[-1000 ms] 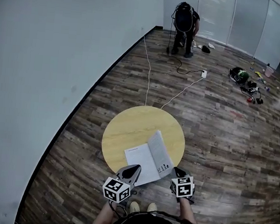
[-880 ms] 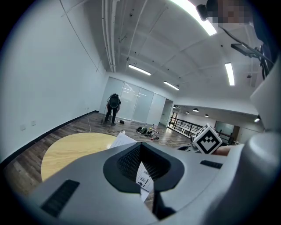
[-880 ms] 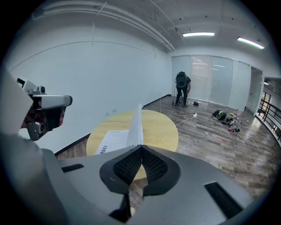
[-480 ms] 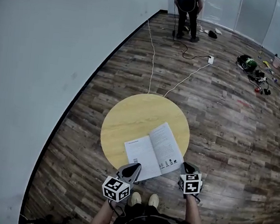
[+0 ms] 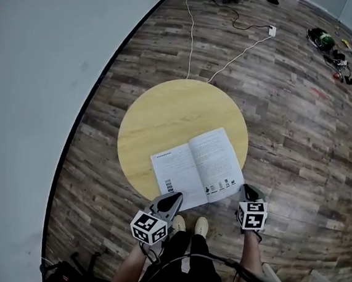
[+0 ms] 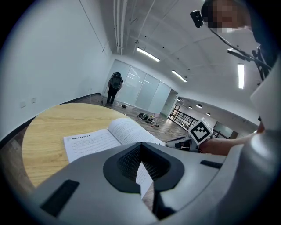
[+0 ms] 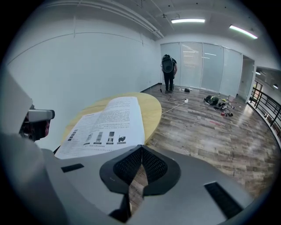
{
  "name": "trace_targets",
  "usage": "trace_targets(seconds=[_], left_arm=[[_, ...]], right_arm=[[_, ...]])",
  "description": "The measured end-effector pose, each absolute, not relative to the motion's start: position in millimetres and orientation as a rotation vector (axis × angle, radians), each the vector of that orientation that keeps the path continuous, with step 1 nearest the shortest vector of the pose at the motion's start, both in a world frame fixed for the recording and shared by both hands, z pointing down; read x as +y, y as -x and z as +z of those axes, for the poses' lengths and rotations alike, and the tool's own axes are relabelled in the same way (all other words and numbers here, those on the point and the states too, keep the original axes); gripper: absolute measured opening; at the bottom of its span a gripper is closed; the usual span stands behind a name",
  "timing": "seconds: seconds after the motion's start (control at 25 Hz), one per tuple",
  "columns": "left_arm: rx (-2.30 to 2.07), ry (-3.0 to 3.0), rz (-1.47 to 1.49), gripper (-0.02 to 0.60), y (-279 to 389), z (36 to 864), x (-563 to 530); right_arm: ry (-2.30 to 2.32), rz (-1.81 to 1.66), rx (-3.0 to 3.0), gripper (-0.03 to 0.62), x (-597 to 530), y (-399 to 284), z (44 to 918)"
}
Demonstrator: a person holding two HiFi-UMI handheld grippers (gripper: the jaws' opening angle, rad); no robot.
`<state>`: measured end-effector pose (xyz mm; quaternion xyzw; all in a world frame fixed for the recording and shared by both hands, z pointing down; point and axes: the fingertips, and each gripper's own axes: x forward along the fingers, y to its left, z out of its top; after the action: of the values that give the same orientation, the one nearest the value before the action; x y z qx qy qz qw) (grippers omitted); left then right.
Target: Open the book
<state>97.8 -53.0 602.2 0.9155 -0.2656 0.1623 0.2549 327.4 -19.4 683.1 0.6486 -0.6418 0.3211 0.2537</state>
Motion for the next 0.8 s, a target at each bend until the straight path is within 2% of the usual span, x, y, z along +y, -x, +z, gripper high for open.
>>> trace_targets(seconds=[0.4,0.8], left_arm=[[-0.698,-2.453,0.497,-0.005,-110,642,-70],[-0.685,-2.443,0.496,-0.005,-117,645,-70]], right_arm=[[-1.747,0.922,-1.733,0.009,-27,-337,720],[-1.757,0.938,-1.732,0.009,-26,-339,722]])
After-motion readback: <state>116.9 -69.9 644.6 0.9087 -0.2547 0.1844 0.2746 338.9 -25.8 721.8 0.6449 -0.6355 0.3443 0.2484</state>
